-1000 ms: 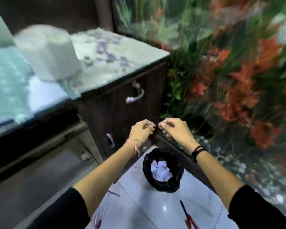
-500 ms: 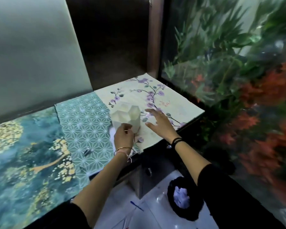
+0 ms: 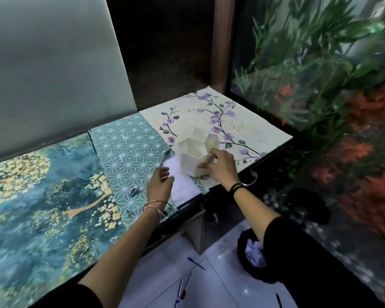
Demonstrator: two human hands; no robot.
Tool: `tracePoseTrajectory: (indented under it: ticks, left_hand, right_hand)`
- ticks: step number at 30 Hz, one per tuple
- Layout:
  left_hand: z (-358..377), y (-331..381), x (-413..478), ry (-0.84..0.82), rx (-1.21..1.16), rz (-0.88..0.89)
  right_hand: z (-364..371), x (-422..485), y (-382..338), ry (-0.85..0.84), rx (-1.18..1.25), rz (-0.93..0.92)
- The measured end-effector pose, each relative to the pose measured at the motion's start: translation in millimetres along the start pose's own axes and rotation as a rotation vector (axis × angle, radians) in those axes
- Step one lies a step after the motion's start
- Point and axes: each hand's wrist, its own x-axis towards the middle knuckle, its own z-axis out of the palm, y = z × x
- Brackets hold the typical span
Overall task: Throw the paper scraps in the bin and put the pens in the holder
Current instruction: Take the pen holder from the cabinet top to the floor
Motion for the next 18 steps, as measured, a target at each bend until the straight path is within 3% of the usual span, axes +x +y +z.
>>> tracePoseTrajectory:
  ticks: [4, 9, 13, 18]
  left_hand:
    - [23.6, -7.3, -40.0, -0.180, -0.037, 0.008]
    - [68.0, -86.6, -108.4, -0.399, 0.085, -0.050]
    - [110.6, -196.5, -148.3, -0.472, 0.145, -0.233]
    - [182.8, -395.9, -176.5, -0.607, 0.227, -0.369]
  right_hand:
    - [-50.1, -60.5, 30.6, 0.083, 0.126, -0.057]
    - [-68.3, -168.1, 130.2, 0.039, 0.195, -0.003]
    - [-36.5, -253.9, 227.9, -0.040, 0.081, 0.093]
    - [82.1, -346.1, 402.8, -0.153, 0.119, 0.266]
